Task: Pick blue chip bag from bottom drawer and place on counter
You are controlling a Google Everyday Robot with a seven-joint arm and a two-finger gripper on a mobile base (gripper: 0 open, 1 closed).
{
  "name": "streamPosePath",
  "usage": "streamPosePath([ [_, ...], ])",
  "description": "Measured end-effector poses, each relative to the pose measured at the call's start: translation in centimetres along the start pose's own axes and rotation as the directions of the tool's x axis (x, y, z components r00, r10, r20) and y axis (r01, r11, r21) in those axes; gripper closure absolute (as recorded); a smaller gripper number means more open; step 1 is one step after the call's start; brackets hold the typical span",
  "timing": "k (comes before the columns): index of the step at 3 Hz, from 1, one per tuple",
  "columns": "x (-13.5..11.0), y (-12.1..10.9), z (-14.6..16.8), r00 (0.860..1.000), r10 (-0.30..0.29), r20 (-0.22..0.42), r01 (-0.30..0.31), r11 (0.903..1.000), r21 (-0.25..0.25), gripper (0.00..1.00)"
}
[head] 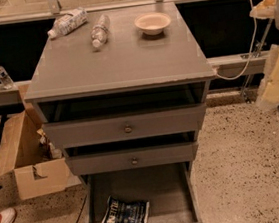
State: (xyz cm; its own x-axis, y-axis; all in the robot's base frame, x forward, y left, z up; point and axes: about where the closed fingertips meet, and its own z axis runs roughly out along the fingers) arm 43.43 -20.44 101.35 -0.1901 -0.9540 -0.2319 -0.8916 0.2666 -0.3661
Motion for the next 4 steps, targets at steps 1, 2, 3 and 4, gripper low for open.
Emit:
streamPosePath([
  [1,-0.1,0.2,0.2,1.0,-0.002,0.004,0.002,1.0,-0.003,0.0],
  [2,-1.5,3.7,4.7,0.998,-0.023,0.066,0.03,0.994,-0.105,0.0],
  [3,-3.3,9.0,10.3,0.992,-0.012,0.127,0.04,0.9741,-0.223,0.0],
  [4,-3.4,9.0,10.2,0.992,-0.012,0.128,0.041,0.9743,-0.221,0.0],
])
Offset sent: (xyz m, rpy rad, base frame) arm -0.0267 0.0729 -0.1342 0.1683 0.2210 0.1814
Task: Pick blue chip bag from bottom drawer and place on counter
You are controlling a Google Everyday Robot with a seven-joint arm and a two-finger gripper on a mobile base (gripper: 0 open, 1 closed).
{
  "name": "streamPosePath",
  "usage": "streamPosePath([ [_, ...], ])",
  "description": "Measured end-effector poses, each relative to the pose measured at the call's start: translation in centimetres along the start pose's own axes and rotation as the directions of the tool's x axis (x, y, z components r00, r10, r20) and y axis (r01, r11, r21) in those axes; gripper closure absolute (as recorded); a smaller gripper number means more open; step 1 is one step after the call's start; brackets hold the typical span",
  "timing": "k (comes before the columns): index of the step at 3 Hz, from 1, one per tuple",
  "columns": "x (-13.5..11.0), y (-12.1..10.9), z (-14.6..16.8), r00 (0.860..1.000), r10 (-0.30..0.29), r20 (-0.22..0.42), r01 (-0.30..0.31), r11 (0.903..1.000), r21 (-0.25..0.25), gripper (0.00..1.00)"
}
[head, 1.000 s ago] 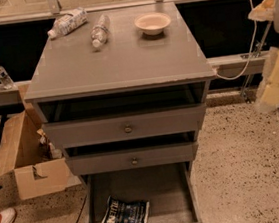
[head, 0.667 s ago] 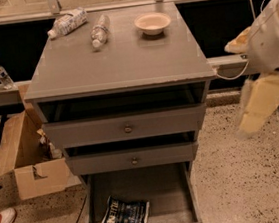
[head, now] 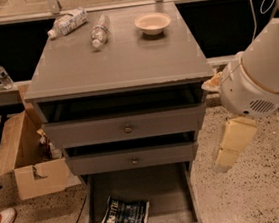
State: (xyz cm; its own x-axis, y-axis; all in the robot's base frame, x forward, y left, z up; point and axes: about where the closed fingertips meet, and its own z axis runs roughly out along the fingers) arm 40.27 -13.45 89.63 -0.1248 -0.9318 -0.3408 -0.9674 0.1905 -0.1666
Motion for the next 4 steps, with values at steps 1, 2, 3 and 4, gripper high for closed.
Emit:
streamPosePath([
  [1,0.4,0.2,3.2,0.999,0.027,0.041,-0.026,0.999,-0.037,0.0],
  [2,0.5,1.0,10.2,0.993,0.057,0.102,-0.047,0.9933,-0.105,0.0],
  [3,0.0,2.8,19.2,0.972,0.128,0.196,-0.09,0.977,-0.194,0.0],
  [4,-1.0,4.3,25.5,0.949,0.189,0.251,-0.126,0.9606,-0.248,0.0],
])
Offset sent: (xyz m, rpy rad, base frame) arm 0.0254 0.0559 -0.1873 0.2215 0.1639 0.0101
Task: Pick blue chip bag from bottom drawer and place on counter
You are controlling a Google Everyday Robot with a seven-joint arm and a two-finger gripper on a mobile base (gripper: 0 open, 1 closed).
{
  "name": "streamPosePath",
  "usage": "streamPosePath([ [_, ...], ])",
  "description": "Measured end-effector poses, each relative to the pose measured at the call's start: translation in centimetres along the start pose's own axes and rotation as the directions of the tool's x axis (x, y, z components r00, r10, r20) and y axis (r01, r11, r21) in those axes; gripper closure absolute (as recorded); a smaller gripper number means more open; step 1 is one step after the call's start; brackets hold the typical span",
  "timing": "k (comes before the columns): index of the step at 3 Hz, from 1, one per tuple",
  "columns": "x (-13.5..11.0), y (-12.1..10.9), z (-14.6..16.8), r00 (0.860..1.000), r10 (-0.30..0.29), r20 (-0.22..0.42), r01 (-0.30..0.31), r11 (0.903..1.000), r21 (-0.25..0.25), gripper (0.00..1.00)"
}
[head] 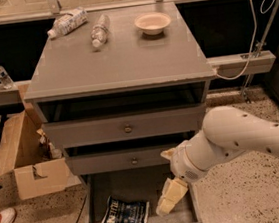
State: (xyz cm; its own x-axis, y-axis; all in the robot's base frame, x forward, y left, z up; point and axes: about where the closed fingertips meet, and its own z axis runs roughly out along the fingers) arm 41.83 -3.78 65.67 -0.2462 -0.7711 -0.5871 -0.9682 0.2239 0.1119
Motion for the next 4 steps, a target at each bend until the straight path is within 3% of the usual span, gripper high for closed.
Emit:
streamPosePath([
  [2,0.0,-0.3,0.0,1.0,0.001,0.003,-0.001,1.0,0.009,0.0],
  [3,2.2,-1.4,3.6,0.999,0.037,0.019,-0.037,0.9993,-0.008,0.0],
  [4,6.2,-3.5,10.6,0.996,0.083,0.041,-0.082,0.9965,-0.017,0.0],
])
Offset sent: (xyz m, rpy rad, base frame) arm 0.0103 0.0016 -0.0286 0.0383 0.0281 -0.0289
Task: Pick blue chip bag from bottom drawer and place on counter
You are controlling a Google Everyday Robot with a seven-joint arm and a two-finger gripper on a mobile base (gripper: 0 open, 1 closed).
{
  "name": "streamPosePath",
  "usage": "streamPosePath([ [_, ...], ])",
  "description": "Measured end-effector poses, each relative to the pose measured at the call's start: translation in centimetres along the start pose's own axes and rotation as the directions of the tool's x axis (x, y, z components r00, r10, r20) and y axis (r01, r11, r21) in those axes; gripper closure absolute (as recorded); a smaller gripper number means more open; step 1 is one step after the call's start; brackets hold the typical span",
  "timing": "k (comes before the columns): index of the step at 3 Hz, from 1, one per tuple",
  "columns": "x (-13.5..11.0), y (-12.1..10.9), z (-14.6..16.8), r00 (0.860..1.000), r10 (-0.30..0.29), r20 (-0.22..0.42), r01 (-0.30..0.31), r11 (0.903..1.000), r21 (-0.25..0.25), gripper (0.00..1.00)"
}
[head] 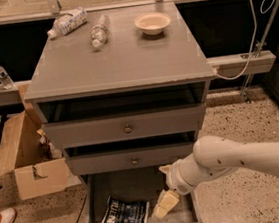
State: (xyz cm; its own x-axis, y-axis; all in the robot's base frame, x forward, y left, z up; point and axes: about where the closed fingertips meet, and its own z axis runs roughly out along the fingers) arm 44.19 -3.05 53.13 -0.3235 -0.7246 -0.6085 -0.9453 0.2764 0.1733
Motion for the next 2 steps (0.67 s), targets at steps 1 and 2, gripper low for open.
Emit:
streamPosePath([
  [1,4.58,-2.13,8.32,0.997,0.065,0.037,-0.065,0.9978,-0.009,0.0],
  [2,4.58,-2.13,8.32,0.997,0.065,0.037,-0.065,0.9978,-0.009,0.0],
])
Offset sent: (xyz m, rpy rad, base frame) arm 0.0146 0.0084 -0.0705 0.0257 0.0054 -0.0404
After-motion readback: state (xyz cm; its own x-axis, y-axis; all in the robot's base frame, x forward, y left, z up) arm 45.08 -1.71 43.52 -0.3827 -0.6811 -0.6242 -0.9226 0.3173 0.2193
